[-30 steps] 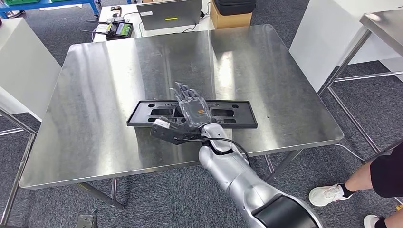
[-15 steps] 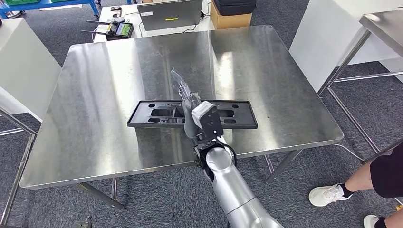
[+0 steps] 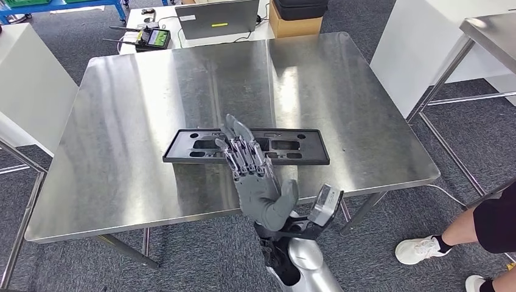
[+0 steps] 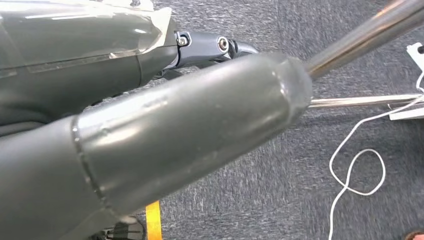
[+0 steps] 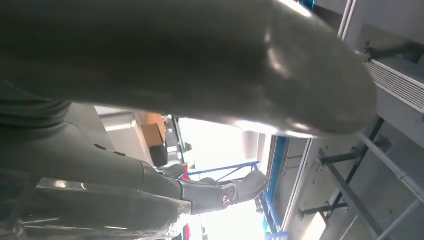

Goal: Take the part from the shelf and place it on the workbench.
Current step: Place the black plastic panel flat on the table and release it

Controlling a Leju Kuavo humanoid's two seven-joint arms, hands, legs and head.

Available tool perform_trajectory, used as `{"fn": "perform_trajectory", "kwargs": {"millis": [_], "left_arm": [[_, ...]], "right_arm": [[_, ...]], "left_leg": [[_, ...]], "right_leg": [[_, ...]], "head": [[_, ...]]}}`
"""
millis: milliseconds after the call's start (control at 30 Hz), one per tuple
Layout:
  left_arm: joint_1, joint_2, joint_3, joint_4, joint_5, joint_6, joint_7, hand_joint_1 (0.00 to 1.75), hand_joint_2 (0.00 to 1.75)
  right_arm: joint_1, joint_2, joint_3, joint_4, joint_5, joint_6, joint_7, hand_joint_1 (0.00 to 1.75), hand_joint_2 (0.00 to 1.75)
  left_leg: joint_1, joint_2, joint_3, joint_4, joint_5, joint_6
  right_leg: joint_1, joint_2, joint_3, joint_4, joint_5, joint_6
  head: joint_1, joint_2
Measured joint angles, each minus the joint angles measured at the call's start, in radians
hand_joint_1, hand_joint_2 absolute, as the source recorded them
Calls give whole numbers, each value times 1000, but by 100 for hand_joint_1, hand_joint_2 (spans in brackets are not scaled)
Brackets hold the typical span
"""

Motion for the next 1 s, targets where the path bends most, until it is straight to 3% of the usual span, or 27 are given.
{"fn": "perform_trajectory", "kwargs": {"millis": [600, 767, 900, 967, 1000], "left_arm": [[28, -2, 18, -24, -35, -3, 0, 0, 0], [30, -3, 12, -24, -35, -15, 0, 0, 0], [32, -3, 9, -26, -35, -19, 0, 0, 0], [32, -5, 6, -29, -35, -20, 0, 0, 0], [32, -5, 4, -29, -35, -20, 0, 0, 0]], "right_arm": [[119, -99, 31, -46, 41, -30, -107, 0, 0], [163, -125, 27, -51, 48, -40, -131, 0, 0], [192, -137, 21, -73, 64, -55, -144, 0, 0], [198, -142, 18, -82, 66, -57, -146, 0, 0], [201, -146, 16, -84, 67, -58, -147, 0, 0]], "left_leg": [[0, 0, 2, 0, -1, 1], [-2, 0, 2, 9, -9, 15], [-1, 1, 10, -5, 0, 29], [6, 5, 24, -28, 16, 39], [9, 6, 29, -34, 21, 41]], "right_leg": [[0, 0, 2, 0, -2, 3], [-6, 0, 6, -3, -2, 5], [-3, -1, 12, -10, 1, 18], [2, -3, -7, 35, -26, 17], [1, -4, -32, 91, -53, 13]], "head": [[0, 0], [0, 0], [0, 0], [2, 0], [4, 0]]}}
